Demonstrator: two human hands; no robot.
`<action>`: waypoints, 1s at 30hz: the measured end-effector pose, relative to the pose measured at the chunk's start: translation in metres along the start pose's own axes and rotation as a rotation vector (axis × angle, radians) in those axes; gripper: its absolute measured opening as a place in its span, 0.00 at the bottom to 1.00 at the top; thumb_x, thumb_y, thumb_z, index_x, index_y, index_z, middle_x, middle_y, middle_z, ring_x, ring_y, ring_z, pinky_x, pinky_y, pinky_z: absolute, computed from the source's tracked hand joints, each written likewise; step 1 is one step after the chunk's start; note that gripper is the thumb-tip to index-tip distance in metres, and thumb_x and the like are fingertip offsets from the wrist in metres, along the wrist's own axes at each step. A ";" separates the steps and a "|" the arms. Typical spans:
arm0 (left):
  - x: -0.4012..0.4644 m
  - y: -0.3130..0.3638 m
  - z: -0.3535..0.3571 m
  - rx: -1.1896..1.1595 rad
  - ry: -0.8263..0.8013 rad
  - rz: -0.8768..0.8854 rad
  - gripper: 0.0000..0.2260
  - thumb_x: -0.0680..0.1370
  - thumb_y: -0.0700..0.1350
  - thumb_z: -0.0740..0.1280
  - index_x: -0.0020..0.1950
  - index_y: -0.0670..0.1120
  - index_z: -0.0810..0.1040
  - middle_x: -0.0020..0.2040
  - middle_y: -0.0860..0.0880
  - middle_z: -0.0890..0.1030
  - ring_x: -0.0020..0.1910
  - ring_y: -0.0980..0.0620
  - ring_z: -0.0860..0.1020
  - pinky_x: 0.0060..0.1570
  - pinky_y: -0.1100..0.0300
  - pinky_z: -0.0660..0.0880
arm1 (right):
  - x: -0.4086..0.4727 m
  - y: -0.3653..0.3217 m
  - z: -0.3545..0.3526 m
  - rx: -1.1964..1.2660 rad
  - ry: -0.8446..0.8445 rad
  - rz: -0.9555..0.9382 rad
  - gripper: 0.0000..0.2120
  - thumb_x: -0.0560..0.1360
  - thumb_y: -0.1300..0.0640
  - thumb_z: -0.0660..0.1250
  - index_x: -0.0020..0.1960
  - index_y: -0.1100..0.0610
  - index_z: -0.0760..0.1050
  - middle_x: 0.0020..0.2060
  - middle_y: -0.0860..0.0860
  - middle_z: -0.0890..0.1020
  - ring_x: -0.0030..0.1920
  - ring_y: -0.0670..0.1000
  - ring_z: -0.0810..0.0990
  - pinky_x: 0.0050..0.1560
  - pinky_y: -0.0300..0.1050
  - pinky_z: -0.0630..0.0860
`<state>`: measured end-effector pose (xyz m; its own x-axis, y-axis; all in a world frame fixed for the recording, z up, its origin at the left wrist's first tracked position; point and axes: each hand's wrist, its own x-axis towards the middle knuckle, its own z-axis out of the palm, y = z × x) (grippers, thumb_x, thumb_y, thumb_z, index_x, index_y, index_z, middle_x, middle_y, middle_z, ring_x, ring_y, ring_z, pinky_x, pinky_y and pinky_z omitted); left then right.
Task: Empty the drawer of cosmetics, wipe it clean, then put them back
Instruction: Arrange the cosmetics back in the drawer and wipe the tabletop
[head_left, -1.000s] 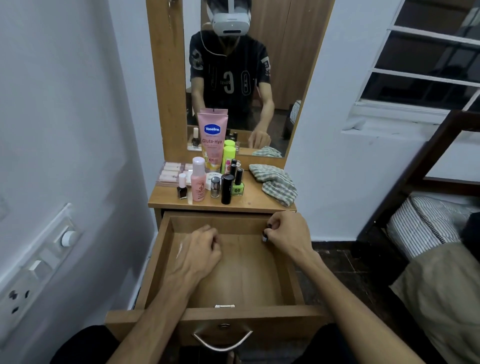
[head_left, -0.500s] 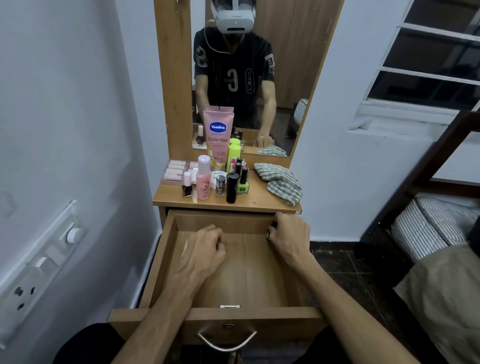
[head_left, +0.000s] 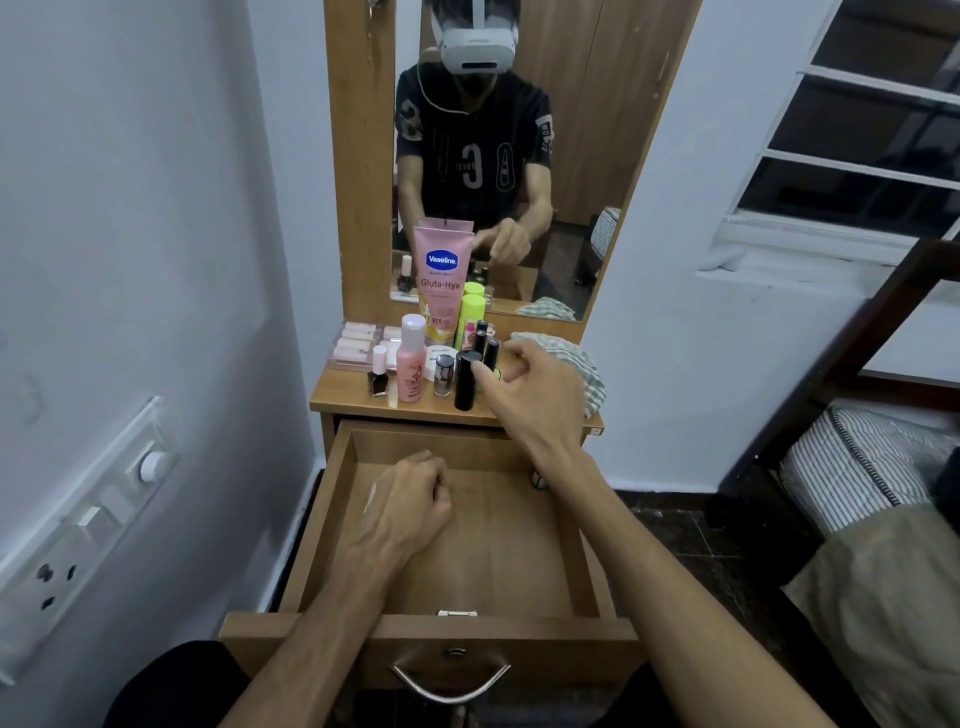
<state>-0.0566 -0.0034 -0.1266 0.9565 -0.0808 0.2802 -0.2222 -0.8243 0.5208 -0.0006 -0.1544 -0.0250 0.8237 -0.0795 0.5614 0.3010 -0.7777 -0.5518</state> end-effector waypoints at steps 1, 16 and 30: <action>-0.001 0.000 -0.001 -0.003 -0.005 0.002 0.06 0.76 0.39 0.65 0.43 0.48 0.80 0.46 0.53 0.79 0.43 0.57 0.79 0.45 0.57 0.80 | 0.006 -0.007 0.005 -0.019 -0.021 0.000 0.24 0.71 0.34 0.70 0.58 0.49 0.84 0.36 0.42 0.82 0.39 0.44 0.81 0.40 0.44 0.81; 0.000 0.005 -0.001 0.002 0.025 0.038 0.07 0.77 0.40 0.63 0.45 0.46 0.81 0.47 0.51 0.80 0.44 0.52 0.80 0.46 0.54 0.79 | -0.017 0.044 -0.040 -0.003 -0.206 0.124 0.10 0.67 0.45 0.77 0.37 0.50 0.83 0.29 0.44 0.81 0.34 0.42 0.79 0.33 0.35 0.71; -0.004 0.012 0.003 0.032 0.065 0.133 0.05 0.78 0.41 0.64 0.49 0.47 0.80 0.48 0.54 0.78 0.42 0.56 0.77 0.42 0.59 0.78 | -0.050 0.097 -0.010 -0.393 -0.366 0.020 0.06 0.72 0.54 0.73 0.48 0.54 0.81 0.46 0.50 0.80 0.48 0.54 0.79 0.43 0.46 0.75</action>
<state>-0.0621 -0.0148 -0.1235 0.9045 -0.1547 0.3973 -0.3390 -0.8260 0.4503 -0.0172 -0.2322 -0.1005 0.9623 0.0710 0.2624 0.1385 -0.9587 -0.2484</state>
